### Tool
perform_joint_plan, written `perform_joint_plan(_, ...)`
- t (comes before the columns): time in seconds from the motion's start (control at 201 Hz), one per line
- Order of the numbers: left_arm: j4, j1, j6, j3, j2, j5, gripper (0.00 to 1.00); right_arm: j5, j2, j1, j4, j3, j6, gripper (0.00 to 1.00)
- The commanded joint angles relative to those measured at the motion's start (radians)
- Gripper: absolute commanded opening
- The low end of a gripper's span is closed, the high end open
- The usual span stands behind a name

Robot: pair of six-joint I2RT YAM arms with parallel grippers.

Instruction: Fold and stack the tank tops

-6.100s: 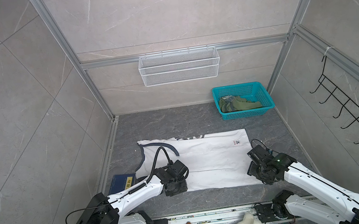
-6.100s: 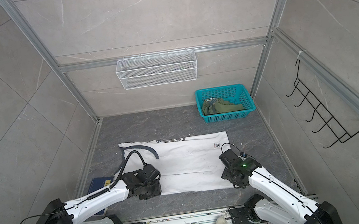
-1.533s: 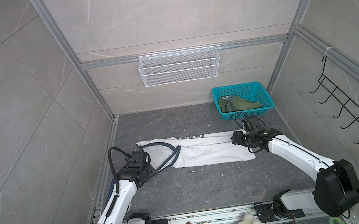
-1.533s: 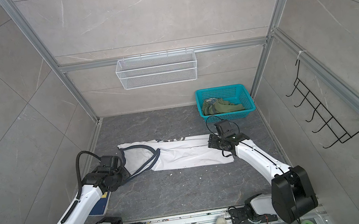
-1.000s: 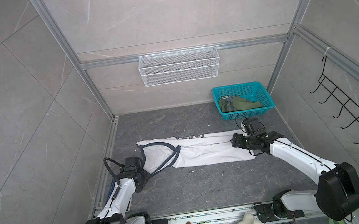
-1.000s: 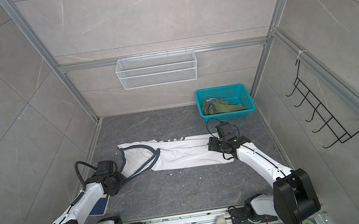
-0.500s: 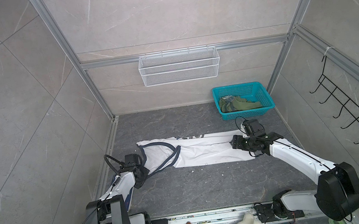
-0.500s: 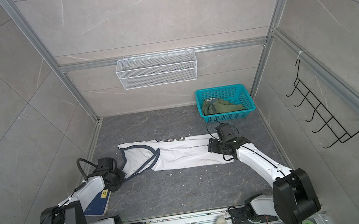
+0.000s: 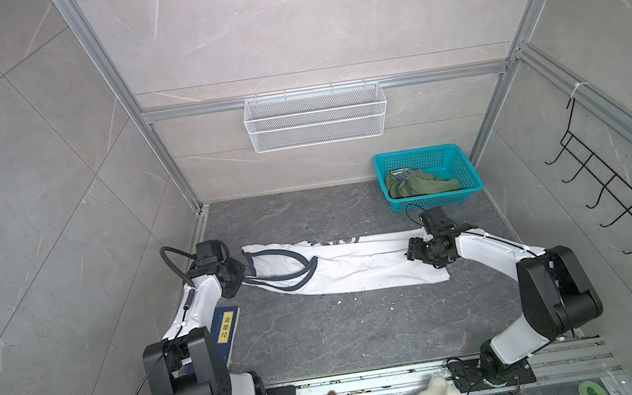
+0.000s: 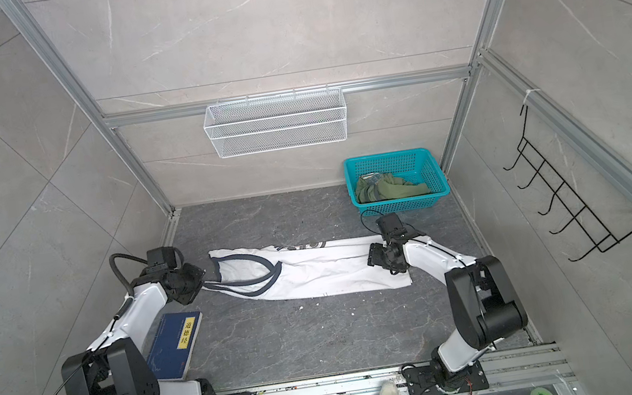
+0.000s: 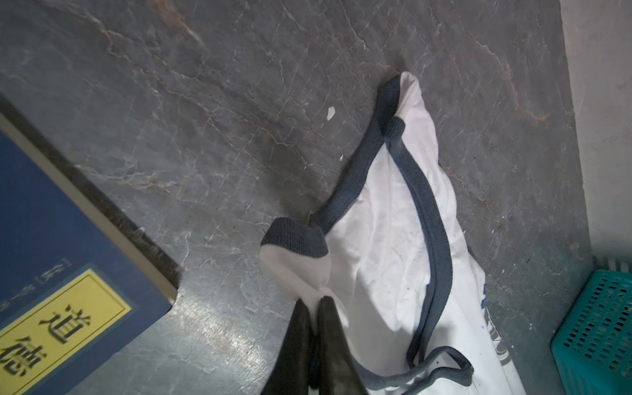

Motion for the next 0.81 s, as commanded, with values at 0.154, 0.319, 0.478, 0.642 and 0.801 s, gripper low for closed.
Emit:
perform_joint_plan(0.154, -0.033, 0.062, 0.011, 0.011, 0.086, 0.084, 0.00, 0.061, 0.099, -0.016, -0.023, 0.033, 0.041, 0.73)
perform_joint_plan(0.319, -0.003, 0.122, -0.005, -0.047, 0.092, 0.101, 0.00, 0.084, 0.120, -0.063, -0.031, 0.023, 0.067, 0.73)
perform_joint_plan(0.478, 0.038, 0.166, -0.009, -0.104, 0.103, 0.109, 0.00, 0.086, 0.123, -0.105, -0.014, 0.003, 0.082, 0.73)
perform_joint_plan(0.642, 0.058, 0.173, -0.012, -0.114, 0.111, 0.117, 0.00, 0.025, 0.105, -0.108, 0.013, 0.000, 0.062, 0.73)
perform_joint_plan(0.801, 0.046, 0.166, 0.019, -0.083, 0.072, 0.137, 0.21, -0.030, 0.046, -0.107, 0.006, 0.008, 0.030, 0.73)
